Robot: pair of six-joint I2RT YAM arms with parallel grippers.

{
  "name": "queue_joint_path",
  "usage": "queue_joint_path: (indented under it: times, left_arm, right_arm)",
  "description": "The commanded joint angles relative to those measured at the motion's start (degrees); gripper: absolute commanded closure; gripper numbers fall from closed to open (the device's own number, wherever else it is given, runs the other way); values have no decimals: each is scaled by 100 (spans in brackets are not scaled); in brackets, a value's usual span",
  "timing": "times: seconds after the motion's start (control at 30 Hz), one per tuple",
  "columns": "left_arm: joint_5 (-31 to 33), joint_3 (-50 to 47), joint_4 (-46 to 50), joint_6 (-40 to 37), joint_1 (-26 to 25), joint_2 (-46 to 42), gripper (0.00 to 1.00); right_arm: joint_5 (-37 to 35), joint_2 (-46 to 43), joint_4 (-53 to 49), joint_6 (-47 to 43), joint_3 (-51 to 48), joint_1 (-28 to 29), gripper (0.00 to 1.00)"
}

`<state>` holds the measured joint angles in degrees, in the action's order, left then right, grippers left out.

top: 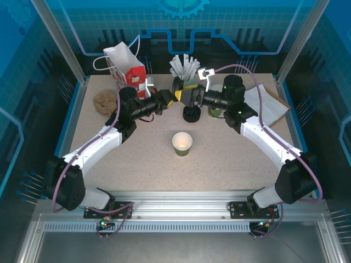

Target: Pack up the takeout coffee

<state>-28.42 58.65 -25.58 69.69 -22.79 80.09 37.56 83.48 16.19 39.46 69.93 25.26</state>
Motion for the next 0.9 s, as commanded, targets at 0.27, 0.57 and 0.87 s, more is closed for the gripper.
queue_joint_path:
  times: [0.27, 0.57, 0.87]
  left_arm:
    - [-191, -73, -285, 89, -43, 21, 94]
    - [-199, -72, -294, 73, -60, 39, 94]
    - [-216, -91, -358, 98, -75, 80, 93]
  right_arm:
    - [-65, -113, -37, -88, 205, 67, 24]
    - [-52, -104, -37, -110, 231, 103, 24]
    - [-68, -135, -235, -127, 218, 112, 35]
